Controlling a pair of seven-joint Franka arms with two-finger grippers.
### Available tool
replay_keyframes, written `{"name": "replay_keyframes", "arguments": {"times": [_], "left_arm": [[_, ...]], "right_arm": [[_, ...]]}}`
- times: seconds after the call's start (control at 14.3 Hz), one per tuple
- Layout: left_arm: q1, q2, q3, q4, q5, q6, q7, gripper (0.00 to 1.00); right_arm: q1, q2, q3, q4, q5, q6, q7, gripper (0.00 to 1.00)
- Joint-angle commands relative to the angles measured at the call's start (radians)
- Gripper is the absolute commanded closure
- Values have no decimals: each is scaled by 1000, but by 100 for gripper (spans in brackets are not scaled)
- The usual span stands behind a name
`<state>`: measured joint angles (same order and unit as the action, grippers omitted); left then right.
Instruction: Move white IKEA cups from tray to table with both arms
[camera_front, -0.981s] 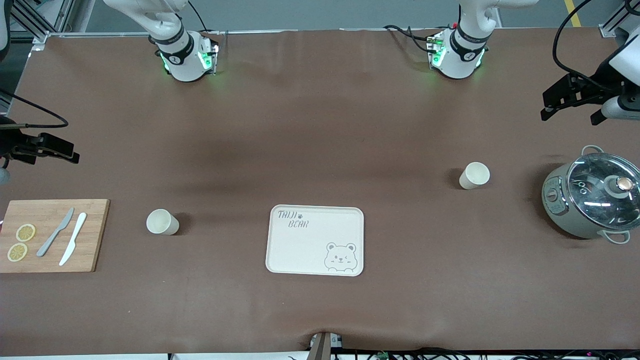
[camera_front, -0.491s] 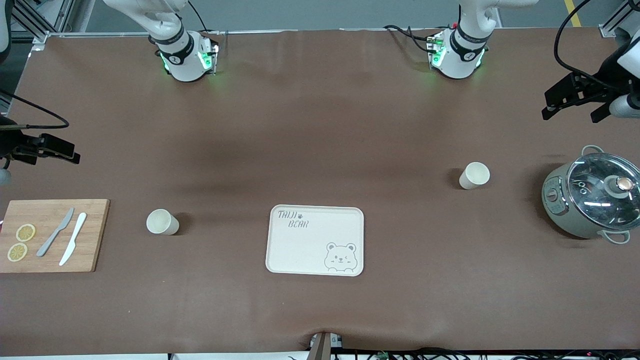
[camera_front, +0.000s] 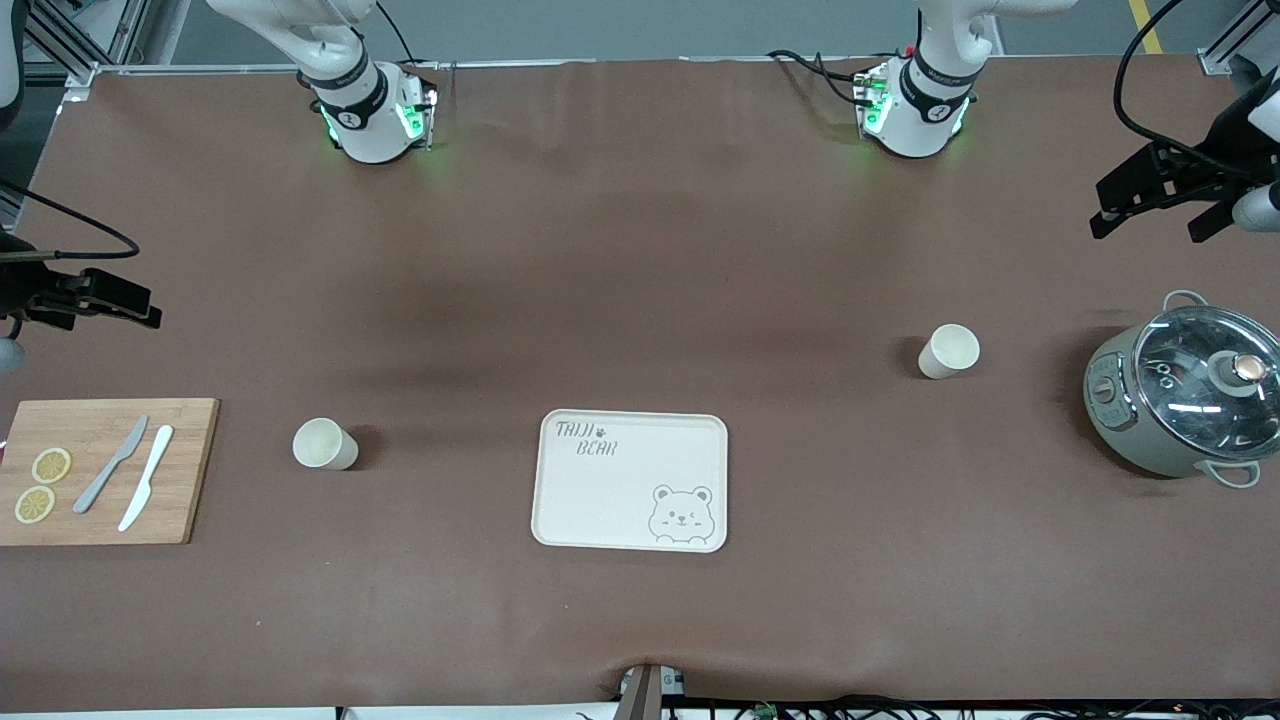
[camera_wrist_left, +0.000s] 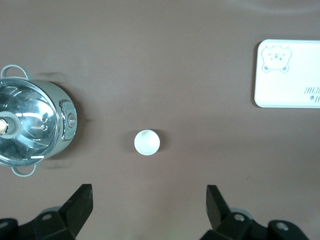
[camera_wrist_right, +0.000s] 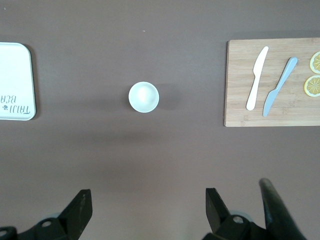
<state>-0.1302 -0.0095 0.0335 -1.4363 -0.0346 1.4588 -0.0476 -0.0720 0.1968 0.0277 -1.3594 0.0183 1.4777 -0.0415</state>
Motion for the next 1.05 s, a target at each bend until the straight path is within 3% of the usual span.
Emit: {"name": "replay_keyframes", "arguments": {"times": [0.0, 0.98], "left_arm": [[-8, 28, 0, 27, 42, -58, 70, 0], [-9, 40, -1, 27, 88, -81, 138, 0]], "right_arm": [[-11, 1, 12, -6, -14, 6, 15, 0], [-11, 3, 12, -6, -14, 4, 15, 0]]}}
